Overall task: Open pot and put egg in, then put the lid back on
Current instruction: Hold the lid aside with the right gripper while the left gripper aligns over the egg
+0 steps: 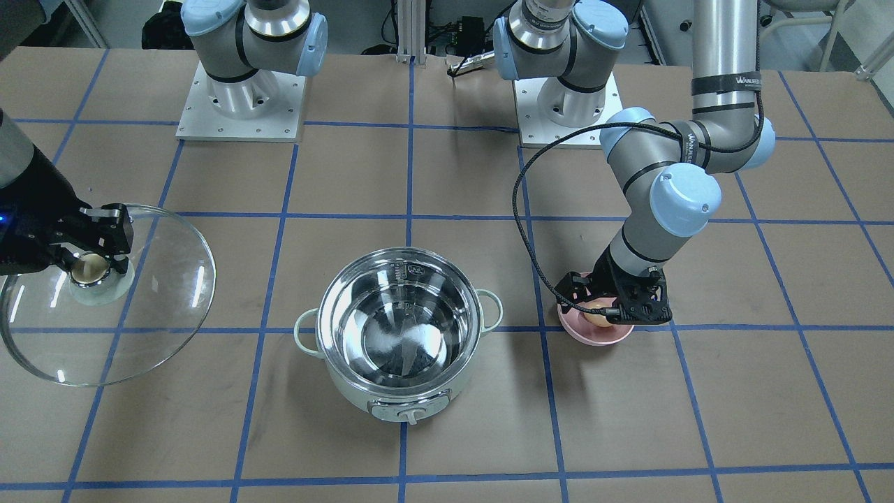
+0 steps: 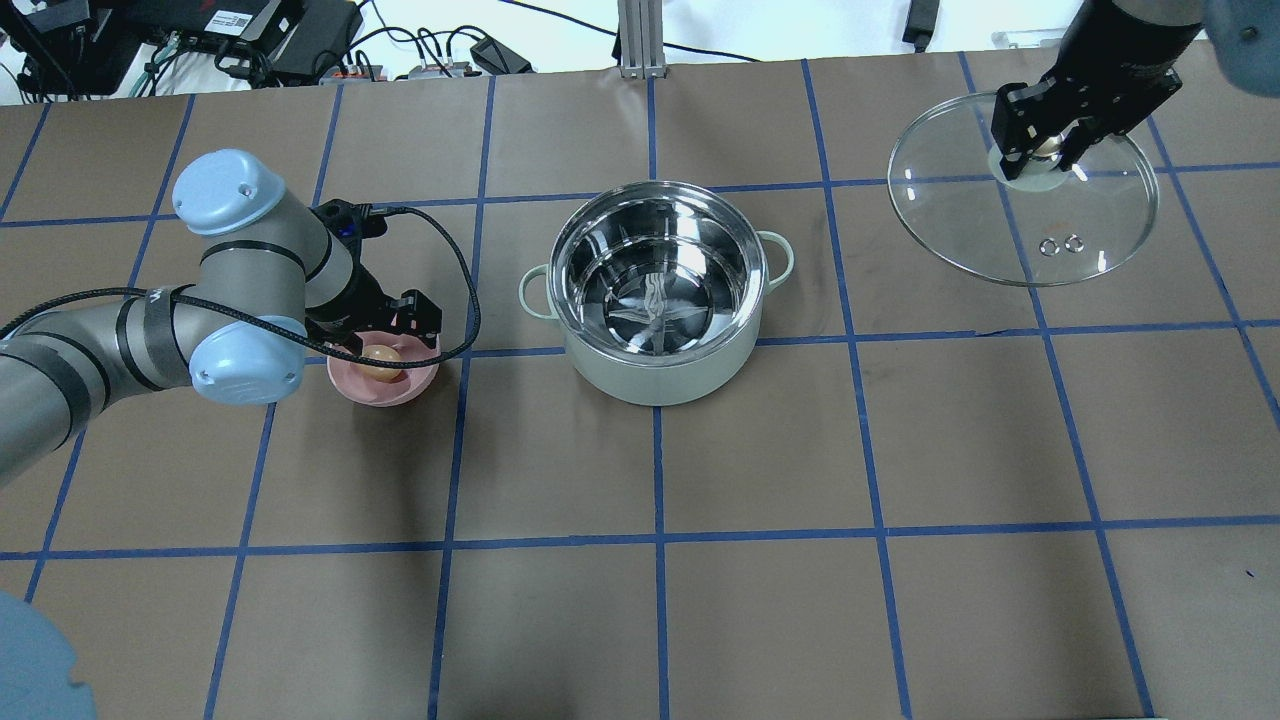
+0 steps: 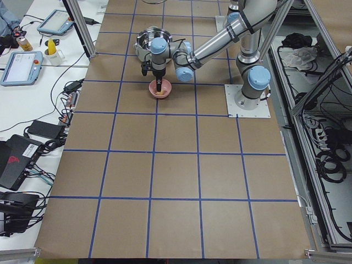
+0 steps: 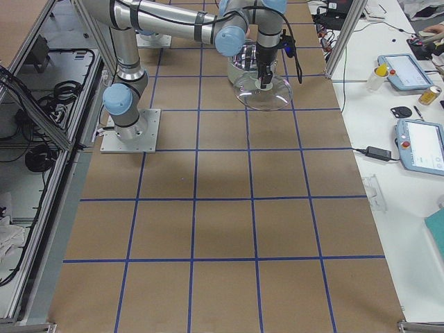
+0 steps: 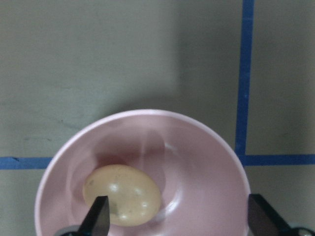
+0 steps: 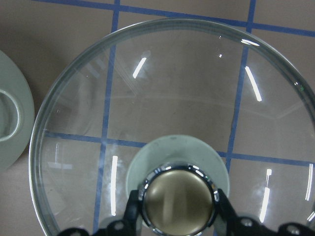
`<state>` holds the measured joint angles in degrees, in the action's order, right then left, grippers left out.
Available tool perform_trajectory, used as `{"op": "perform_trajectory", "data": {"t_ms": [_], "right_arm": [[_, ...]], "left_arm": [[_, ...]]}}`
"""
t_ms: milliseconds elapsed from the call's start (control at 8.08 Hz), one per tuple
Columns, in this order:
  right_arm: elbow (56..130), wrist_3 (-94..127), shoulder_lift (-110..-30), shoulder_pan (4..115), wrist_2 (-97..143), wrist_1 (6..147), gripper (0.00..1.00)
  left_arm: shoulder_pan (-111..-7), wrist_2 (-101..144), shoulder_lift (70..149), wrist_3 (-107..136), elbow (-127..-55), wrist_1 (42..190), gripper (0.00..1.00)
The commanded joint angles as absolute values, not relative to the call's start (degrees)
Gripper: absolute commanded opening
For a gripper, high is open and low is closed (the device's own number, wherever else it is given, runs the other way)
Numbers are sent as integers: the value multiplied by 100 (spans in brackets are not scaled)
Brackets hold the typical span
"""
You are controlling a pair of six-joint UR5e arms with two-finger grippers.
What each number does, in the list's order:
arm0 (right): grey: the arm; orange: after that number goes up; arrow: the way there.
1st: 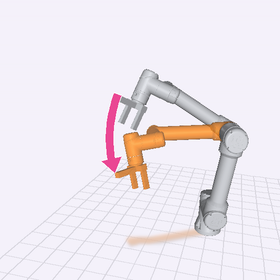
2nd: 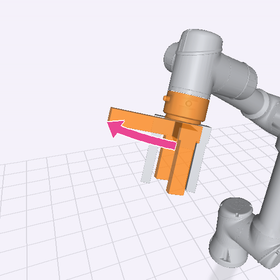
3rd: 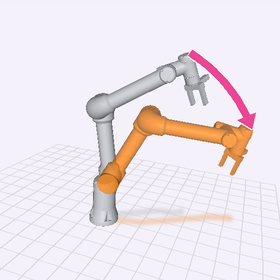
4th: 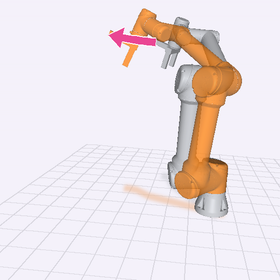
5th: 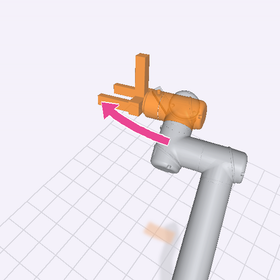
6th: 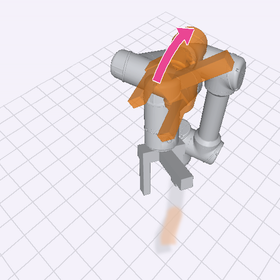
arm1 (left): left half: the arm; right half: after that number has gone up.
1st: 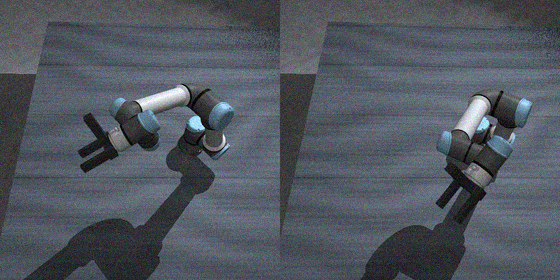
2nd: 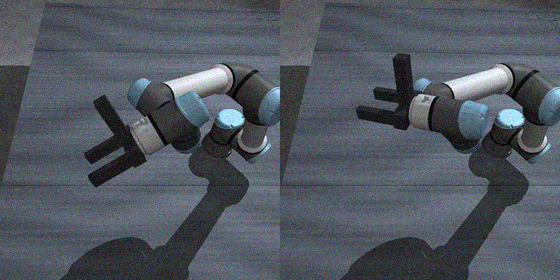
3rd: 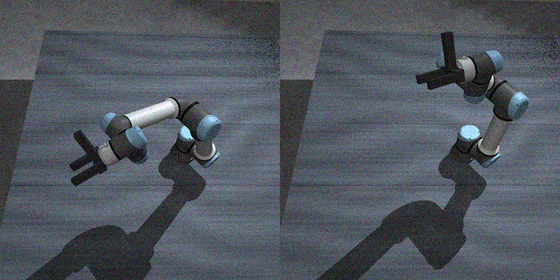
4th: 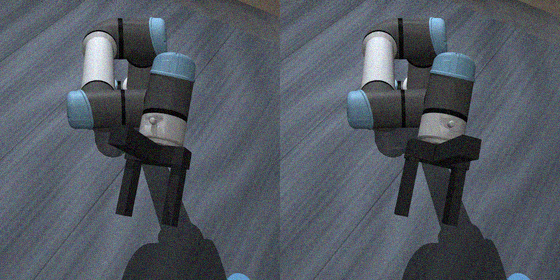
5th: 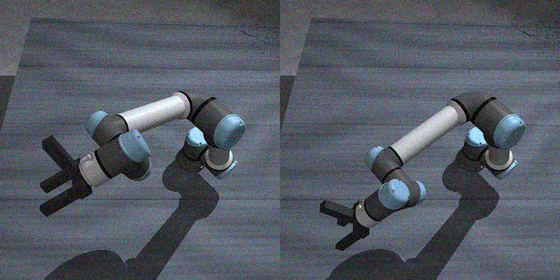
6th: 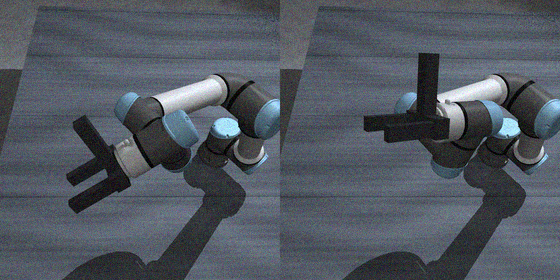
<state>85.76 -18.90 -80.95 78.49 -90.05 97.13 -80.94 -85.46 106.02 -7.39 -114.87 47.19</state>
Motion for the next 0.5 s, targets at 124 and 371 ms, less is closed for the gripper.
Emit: {"op": "perform_trajectory", "data": {"t_ms": [124,371], "right_arm": [[8631,-1890,-8104,7849,-9000,9712,0],[8631,-1890,-8095,7849,-9000,9703,0]], "left_arm": [[-8077,-8209,10600,-738,-11487,4834,100],[-8068,-8244,10591,-756,-11487,4816,100]]}}
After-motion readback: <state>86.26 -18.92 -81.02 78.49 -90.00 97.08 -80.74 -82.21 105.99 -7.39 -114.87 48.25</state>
